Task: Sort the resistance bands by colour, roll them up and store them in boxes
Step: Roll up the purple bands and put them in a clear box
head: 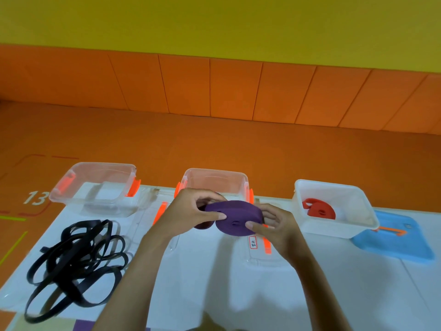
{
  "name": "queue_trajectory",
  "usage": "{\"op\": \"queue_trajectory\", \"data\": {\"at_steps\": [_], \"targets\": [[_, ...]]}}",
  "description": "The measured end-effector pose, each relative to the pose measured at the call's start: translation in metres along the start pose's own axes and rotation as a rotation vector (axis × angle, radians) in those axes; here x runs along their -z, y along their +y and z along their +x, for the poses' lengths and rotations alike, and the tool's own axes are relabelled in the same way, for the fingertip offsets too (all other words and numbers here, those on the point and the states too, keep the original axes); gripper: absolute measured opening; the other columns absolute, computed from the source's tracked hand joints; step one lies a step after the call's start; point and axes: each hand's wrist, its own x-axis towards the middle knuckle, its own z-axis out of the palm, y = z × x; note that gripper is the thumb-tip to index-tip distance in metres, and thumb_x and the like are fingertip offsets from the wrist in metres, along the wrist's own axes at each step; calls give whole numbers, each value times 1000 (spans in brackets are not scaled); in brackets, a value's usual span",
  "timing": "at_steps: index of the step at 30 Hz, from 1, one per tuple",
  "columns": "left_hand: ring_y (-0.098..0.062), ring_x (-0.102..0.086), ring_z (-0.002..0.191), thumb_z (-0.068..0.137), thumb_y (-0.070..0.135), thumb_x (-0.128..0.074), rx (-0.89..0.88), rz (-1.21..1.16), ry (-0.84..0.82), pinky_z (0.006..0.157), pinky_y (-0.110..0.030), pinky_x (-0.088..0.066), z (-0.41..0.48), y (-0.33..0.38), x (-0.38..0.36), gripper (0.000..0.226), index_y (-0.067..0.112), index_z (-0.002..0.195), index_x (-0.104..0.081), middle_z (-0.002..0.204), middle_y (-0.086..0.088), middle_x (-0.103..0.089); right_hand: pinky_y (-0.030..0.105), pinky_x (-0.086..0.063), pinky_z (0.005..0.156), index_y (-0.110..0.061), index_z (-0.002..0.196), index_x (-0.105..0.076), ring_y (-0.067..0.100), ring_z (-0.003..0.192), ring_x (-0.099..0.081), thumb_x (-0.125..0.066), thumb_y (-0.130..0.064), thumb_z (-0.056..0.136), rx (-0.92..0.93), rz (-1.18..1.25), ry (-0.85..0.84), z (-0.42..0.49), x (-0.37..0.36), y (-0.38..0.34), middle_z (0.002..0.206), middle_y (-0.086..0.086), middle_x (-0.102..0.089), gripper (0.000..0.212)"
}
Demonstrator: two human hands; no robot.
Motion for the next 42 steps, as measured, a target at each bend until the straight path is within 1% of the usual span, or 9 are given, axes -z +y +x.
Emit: {"op": "queue_trajectory", "data": {"at_steps": [2, 4, 10, 13, 21, 28, 34, 37, 42], "targets": [[-20, -77, 100, 82, 23, -90, 1, 41, -23, 85, -44, -65, 3, 2, -2, 30, 30, 110, -81, 107, 4, -81, 15, -58, 77, -54, 118, -67, -2, 112, -67, -89, -30, 79, -16, -90, -35, 2, 0, -3, 111, -29, -73, 51], [-20, -77, 101, 81, 24, -92, 14, 61, -46, 84, -53, -64, 4, 5, -6, 35, 29, 113, -79, 106, 5, -81, 14, -57, 77, -58, 111, -70, 0, 112, -67, -85, -37, 81, 13, -142, -52, 5, 2, -4, 109, -24, -74, 39], [-23, -76, 98, 80, 22, -92, 31, 35, -51, 71, -64, -61, 4, 7, -12, 40, 35, 112, -72, 104, 5, -81, 22, -61, 69, -30, 113, -77, 10, 107, -72, -88, -31, 79, -45, -68, -67, 7, 5, -3, 106, -10, -78, 36], [-24, -76, 99, 81, 26, -92, -5, 38, -35, 75, -60, -62, 2, 4, -12, 34, 32, 109, -73, 105, 4, -80, 24, -62, 68, -25, 112, -78, 14, 105, -74, -88, -23, 81, -52, 2, -57, 6, 1, -1, 105, -5, -79, 33], [-15, -74, 110, 86, 16, -87, -44, -90, 72, 87, -23, -60, 2, -5, 0, 31, 33, 112, -82, 114, 6, -79, 45, -66, 65, -22, 107, -77, 28, 107, -75, -87, -27, 82, -86, 202, 80, 3, -8, 4, 113, 4, -77, 28], [-20, -70, 118, 86, 17, -87, -53, -164, 173, 95, -35, -61, -5, -18, -11, 29, 28, 112, -81, 121, 4, -73, 48, -65, 64, -33, 128, -66, 20, 112, -73, -88, -21, 85, -135, 231, 54, 5, -24, 8, 116, -3, -75, 50], [-24, -73, 106, 76, 24, -92, 34, -342, 365, 80, -41, -65, -13, -30, -26, 45, 27, 109, -63, 110, 3, -74, 51, -65, 62, -32, 127, -65, 23, 108, -74, -87, -14, 85, -162, 293, 153, 2, -41, 16, 113, 0, -76, 50], [-27, -72, 106, 79, 25, -89, 60, -317, 421, 80, -43, -64, -18, -37, -25, 35, 21, 105, -67, 112, -2, -74, 54, -64, 63, -30, 126, -64, 25, 106, -75, -87, -15, 86, -175, 337, 170, 1, -50, 21, 112, 3, -76, 49], [-25, -74, 112, 95, 26, -76, 176, -420, 338, 82, -38, -65, -27, -43, -17, 32, 21, 126, -72, 121, 4, -76, 58, -64, 65, -28, 122, -66, 24, 106, -75, -86, -19, 79, -237, 395, 245, 2, -59, 27, 114, 4, -77, 48]]}}
